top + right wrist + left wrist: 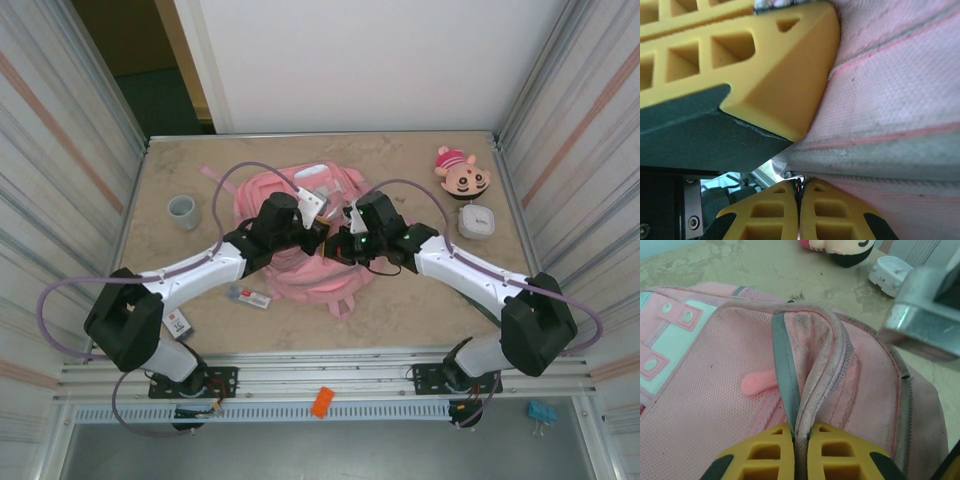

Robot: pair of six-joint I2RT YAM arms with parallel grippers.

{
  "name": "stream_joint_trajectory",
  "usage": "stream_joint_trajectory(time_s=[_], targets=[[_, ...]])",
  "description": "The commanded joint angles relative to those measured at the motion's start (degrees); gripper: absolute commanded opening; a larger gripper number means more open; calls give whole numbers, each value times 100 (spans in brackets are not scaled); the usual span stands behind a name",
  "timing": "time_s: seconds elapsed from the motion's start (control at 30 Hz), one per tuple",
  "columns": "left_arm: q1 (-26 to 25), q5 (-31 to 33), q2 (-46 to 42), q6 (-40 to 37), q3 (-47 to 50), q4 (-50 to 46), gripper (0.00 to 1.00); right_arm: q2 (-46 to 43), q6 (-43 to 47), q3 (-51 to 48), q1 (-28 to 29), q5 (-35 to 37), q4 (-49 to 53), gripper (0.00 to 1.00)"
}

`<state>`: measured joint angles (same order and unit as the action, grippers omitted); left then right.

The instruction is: Pack books, pencil case, and school supplies into a backpack

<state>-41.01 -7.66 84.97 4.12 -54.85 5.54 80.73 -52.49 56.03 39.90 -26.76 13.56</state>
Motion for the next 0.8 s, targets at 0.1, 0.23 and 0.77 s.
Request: stream_joint_trajectory(time_s=[0.1,0.23,0.77], targets=[[-65,-99,-104,-105,-301,1063,4,-217,-206,-75,178,-367,-205,15],[-33,-374,-254,-457,-155,1078,4,-480,-220,-140,-73,-260,33,39],[495,-2643,-376,-1582,64,1127,4,-760,-1157,-347,-1259,-499,-511,60]])
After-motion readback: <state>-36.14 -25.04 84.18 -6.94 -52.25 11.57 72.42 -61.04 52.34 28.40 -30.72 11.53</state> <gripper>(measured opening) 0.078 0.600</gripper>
